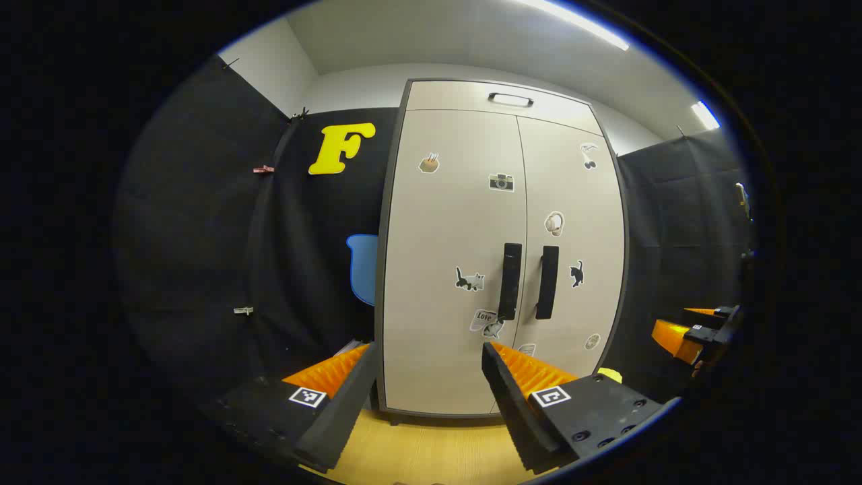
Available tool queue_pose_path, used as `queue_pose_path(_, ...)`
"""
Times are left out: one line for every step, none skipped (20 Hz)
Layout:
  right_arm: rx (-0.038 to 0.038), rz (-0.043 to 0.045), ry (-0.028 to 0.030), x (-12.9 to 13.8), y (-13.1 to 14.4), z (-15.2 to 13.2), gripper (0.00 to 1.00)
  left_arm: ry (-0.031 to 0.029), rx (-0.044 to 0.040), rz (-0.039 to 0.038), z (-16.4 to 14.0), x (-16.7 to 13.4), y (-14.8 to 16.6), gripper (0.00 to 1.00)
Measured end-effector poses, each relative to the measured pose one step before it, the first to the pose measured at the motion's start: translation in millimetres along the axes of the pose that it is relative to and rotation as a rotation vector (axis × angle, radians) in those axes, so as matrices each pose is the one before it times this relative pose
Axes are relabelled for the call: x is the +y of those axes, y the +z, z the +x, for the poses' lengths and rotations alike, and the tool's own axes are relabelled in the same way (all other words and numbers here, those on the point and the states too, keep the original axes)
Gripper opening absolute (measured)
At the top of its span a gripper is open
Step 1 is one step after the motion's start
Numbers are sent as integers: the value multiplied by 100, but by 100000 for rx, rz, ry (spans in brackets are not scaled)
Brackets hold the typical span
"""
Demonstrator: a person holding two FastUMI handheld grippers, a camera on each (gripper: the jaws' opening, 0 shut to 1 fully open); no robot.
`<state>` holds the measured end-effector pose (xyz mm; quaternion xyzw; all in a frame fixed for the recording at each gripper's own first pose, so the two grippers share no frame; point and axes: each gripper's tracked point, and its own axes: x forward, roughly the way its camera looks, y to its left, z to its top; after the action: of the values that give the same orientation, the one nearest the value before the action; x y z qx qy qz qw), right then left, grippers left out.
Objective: Open the right door of the double-door shoe cabinet with the right hand, and open the left door with the left hand.
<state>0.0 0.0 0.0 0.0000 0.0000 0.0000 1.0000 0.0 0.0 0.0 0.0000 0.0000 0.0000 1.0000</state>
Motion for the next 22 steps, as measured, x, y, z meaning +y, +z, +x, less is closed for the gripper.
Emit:
queue_pose_path(158, -27, -367, 485, 57, -49, 98, -1416, 808, -249, 116, 358, -71, 95)
queue_pose_path(377, -110, -284, 404, 10, -132, 98, -1208, 739, 83, -260, 151, -237, 95)
queue_pose_path(11, 211, 296, 467, 175, -168, 98, -488, -38, 576, -246, 384, 7, 95)
queue_pose_path(96, 81, 589, 542, 130, -93, 98, 61, -489, 798, -266, 477, 36, 95)
queue_pose_path(401, -369, 327, 352, -4, -138, 98, 416, -235, 734, -186, 432, -24, 95)
queue_pose_path(289, -603, 209, 242, -34, -154, 98, 313, 194, 332, -92, 335, -198, 95)
queue_pose_path(394, -306, -13, 252, -25, -81, 98, -418, 297, -68, -115, 137, -2, 95)
queue_pose_path(334, 274, 136, 324, -50, -136, 98, -546, 94, -56, -200, 19, -23, 95)
queue_pose_path(424, 636, 242, 366, -89, -183, 98, -302, -329, 207, -211, 197, 145, 95)
queue_pose_path(440, 849, 214, 293, -91, -133, 98, -437, -245, 685, -209, 28, -1, 95)
queue_pose_path(191, 868, 272, 321, -42, -149, 98, -183, 261, 1069, -164, 86, 14, 95)
queue_pose_path(12, 783, 258, 243, 48, -122, 98, -219, 368, 955, -256, 127, -110, 95)
queue_pose_path(196, 217, 270, 251, -51, -189, 98, -198, 263, 465, -150, 14, -74, 95)
queue_pose_path(-162, -119, 132, 151, 15, -166, 98, -182, 277, 136, -99, 46, -127, 95)
queue_pose_path(-172, -393, 10, 64, 75, -212, 98, -129, 454, 71, -157, 59, -52, 95)
queue_pose_path(-128, -351, 70, 54, 33, -159, 98, -119, 365, 78, -96, 35, -183, 95)
queue_pose_path(77, -234, -4, 32, 15, -134, 98, -210, 362, 27, -79, 10, -76, 95)
queue_pose_path(-2, -41, 63, 127, 51, -127, 98, -310, 346, -32, -99, -24, -103, 95)
queue_pose_path(163, -7, 44, 64, 84, 8, 98, -276, 115, -47, -124, -24, -33, 95)
queue_pose_path(124, -16, 171, 148, 7, -34, 98, -243, 162, -74, -124, 38, -58, 95)
queue_pose_path(224, -39, 236, 187, 85, 6, 98, -193, 234, -110, -142, 60, -83, 95)
queue_pose_path(221, 47, 393, 180, 74, 75, 98, -148, 443, -240, -131, -38, -252, 95)
